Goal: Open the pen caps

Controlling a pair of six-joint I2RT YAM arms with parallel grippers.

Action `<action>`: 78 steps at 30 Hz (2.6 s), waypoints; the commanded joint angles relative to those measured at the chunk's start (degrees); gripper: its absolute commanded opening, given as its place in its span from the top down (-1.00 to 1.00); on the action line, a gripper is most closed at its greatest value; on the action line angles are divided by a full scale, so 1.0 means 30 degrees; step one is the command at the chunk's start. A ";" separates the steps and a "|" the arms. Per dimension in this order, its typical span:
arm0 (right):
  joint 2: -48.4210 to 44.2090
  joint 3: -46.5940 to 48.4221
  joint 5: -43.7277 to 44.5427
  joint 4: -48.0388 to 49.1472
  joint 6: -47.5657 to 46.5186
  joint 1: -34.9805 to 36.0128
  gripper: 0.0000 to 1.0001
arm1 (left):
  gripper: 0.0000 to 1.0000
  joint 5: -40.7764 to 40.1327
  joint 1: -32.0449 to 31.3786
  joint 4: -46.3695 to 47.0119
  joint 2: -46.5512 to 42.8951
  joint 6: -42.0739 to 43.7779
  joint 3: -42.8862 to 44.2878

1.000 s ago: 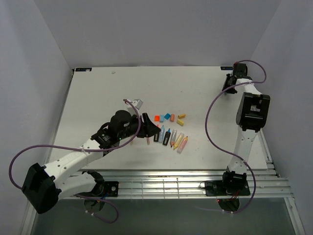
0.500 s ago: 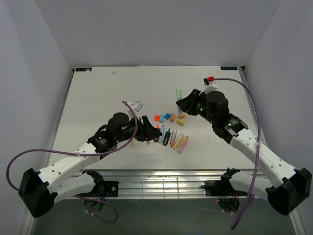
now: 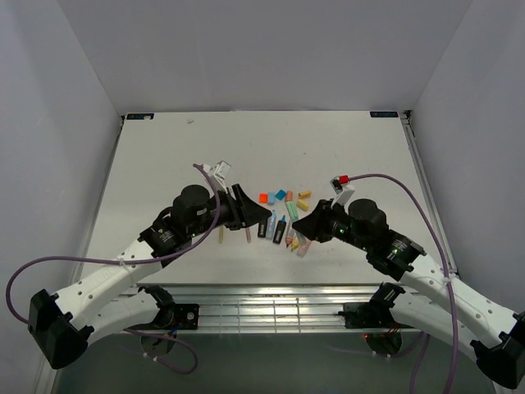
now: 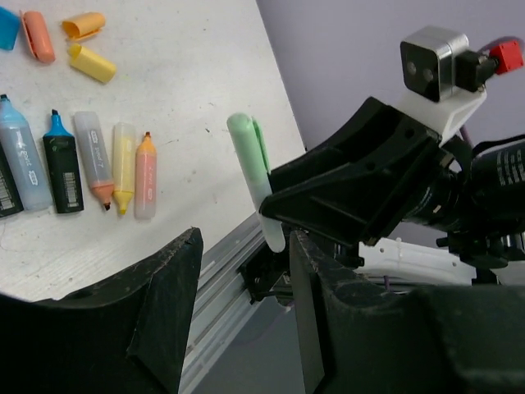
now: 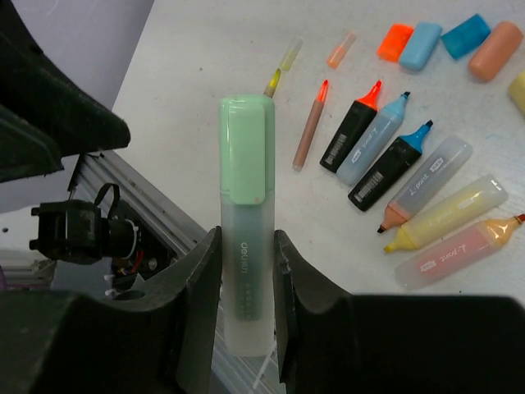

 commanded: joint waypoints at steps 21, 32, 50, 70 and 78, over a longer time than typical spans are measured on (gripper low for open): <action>0.0872 -0.0906 -0.1494 0.2646 -0.0713 0.0544 0.85 | -0.16 0.0060 -0.0345 0.1206 0.5522 -0.2679 0.2445; 0.1253 -0.0642 -0.1524 0.2705 -0.0830 0.0720 0.85 | -0.10 0.0207 -0.0522 0.1733 0.7135 -0.2825 0.3177; 0.1546 -0.0583 0.0057 0.3496 -0.0508 0.0749 0.85 | 0.18 0.0236 -0.1137 0.1880 0.8249 -0.3030 0.3560; 0.2804 -0.0994 -0.1084 0.3906 -0.1094 0.0749 0.24 | 1.00 0.0060 -0.1166 0.2349 0.8952 -0.3001 0.4319; 0.3099 -0.1138 -0.0821 0.3644 -0.1006 0.0750 0.85 | 1.00 -0.0611 -0.1137 0.1561 0.9245 -0.2417 0.5461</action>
